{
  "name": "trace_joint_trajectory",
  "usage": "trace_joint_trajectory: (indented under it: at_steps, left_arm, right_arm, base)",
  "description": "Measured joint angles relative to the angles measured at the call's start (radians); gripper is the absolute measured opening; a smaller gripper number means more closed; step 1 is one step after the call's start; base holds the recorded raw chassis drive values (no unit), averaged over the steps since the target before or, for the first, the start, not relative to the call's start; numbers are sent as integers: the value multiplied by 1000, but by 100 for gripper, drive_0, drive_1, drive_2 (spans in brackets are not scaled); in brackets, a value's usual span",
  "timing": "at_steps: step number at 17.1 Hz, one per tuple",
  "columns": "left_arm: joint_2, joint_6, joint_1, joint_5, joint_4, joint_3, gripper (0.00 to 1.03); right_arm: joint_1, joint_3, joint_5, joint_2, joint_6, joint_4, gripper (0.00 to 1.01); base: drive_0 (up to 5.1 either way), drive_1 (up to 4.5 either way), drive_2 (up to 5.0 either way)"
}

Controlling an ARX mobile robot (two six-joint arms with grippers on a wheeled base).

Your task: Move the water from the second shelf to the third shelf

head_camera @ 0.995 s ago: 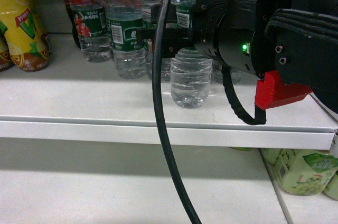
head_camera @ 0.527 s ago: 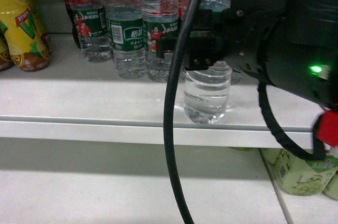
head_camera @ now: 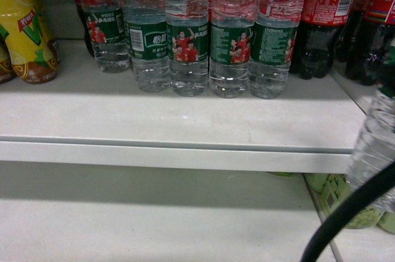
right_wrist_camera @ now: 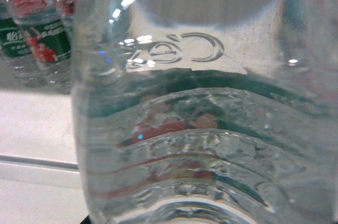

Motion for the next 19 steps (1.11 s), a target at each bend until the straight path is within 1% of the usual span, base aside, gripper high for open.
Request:
trace_joint_trajectory:
  at_steps: [1, 2, 3, 4, 6, 7, 8, 11, 12, 13, 14, 18, 19]
  left_arm:
    - [0, 0, 0, 0, 0, 0, 98]
    - [0, 0, 0, 0, 0, 0, 98]
    - [0, 0, 0, 0, 0, 0, 98]
    - [0, 0, 0, 0, 0, 0, 98]
    - [0, 0, 0, 0, 0, 0, 98]
    - [0, 0, 0, 0, 0, 0, 98]
    - [0, 0, 0, 0, 0, 0, 98]
    - [0, 0, 0, 0, 0, 0, 98]
    - [0, 0, 0, 0, 0, 0, 98]
    - [0, 0, 0, 0, 0, 0, 98]
    - [0, 0, 0, 0, 0, 0, 98]
    - [0, 0, 0, 0, 0, 0, 98]
    - [0, 0, 0, 0, 0, 0, 98]
  right_arm:
    - [-29, -33, -1, -66, -15, -3, 43]
    - [-70, -44, -14, -153, -15, -64, 43]
    - [-101, -56, 0, -229, -21, -87, 43]
    - [-144, -59, 2, -303, -21, -132, 43]
    - [-236, -66, -23, -406, -9, -195, 43]
    - [-293, -72, -29, -440, 4, -222, 43]
    - [-339, -78, -37, -466, 10, -256, 43]
    - [-358, -88, -33, -481, 9, -267, 43]
    - [-372, -90, -37, -498, 10, -295, 43]
    - [-381, -90, -52, -515, 10, -308, 43]
    - [-384, -90, -67, -541, 20, -322, 43]
    - [-384, -89, -66, -552, 29, -354, 43]
    - [-383, -89, -66, -552, 32, -348, 43]
  base:
    - [0, 0, 0]
    - [0, 0, 0]
    - [0, 0, 0]
    - [0, 0, 0]
    - [0, 0, 0]
    - [0, 0, 0]
    - [0, 0, 0]
    - [0, 0, 0]
    - [0, 0, 0]
    - [0, 0, 0]
    - [0, 0, 0]
    - [0, 0, 0]
    - [0, 0, 0]
